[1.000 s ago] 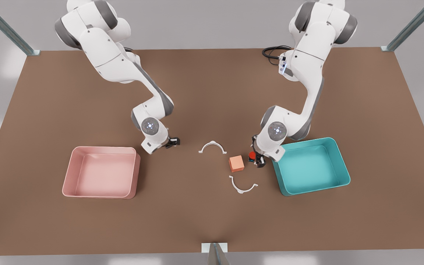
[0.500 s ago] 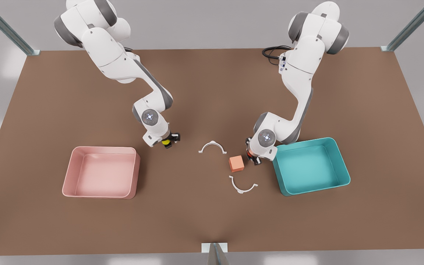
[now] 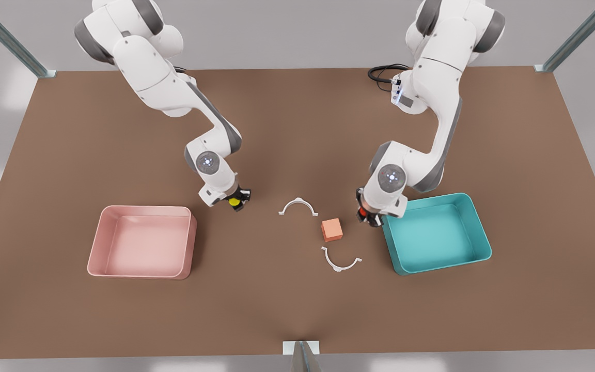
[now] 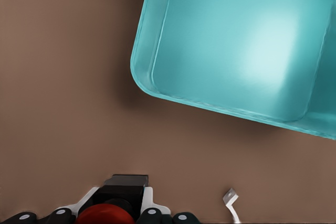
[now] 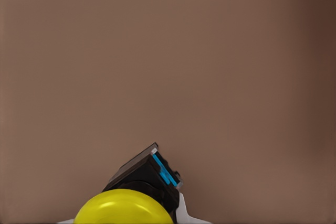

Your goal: Place the red button in the blue storage box with the left arm, and place the yellow button in the pink storage box with the right arm

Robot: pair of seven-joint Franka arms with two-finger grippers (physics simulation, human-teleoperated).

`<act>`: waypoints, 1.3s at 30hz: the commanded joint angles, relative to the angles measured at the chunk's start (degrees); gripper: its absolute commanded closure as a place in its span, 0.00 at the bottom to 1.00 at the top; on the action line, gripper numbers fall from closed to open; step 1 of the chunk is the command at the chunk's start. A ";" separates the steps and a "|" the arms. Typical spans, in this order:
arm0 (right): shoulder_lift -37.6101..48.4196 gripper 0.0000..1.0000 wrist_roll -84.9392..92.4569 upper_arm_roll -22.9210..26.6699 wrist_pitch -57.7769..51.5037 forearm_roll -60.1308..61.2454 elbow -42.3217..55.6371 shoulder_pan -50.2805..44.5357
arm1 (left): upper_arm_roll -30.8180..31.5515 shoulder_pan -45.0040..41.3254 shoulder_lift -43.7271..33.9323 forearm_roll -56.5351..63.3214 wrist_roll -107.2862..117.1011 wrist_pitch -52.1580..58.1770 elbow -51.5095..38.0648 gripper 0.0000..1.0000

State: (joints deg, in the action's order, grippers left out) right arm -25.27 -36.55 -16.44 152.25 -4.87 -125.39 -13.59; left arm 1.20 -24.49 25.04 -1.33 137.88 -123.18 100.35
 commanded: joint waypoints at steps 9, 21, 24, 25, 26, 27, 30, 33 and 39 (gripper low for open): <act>6.28 0.47 15.10 6.42 -17.25 -2.25 12.45 6.46 | -1.90 14.91 2.29 0.63 -44.36 17.62 -4.55 0.53; 8.21 0.18 19.41 -3.52 -17.25 -2.51 12.01 22.12 | -2.87 17.63 -0.59 0.54 -85.71 18.58 -10.17 0.00; 12.78 0.03 19.68 4.65 -37.34 -2.25 22.70 14.65 | -2.52 18.87 -5.87 0.63 -132.30 39.07 -25.21 0.00; 13.75 0.00 21.16 6.32 -44.65 -2.16 28.08 14.03 | -0.95 19.74 -9.65 0.54 -140.23 39.07 -25.12 0.00; 13.84 0.00 25.02 10.53 -50.37 1.16 32.39 12.54 | 2.83 22.46 -13.16 0.63 -141.91 38.98 -25.12 0.00; 14.02 0.00 26.18 11.95 -53.89 2.85 34.68 12.09 | 3.37 22.56 -16.07 0.63 -144.38 39.15 -24.85 0.00; 11.55 0.00 28.46 15.91 -57.77 3.73 40.83 8.58 | 3.46 21.06 -18.89 0.63 -145.26 39.24 -23.62 0.00; 11.55 0.00 30.49 16.26 -57.68 6.01 43.74 9.19 | 3.55 20.98 -19.68 0.54 -145.35 40.74 -23.62 0.00; 11.99 0.00 30.40 16.17 -57.86 4.43 43.56 9.19 | 4.25 21.06 -17.66 0.63 -145.35 38.19 -23.62 0.00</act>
State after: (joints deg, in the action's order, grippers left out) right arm -13.34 -14.69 -0.24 97.67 -0.16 -81.90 -4.39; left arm 5.41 -3.50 7.20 -0.73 34.17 -84.97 76.75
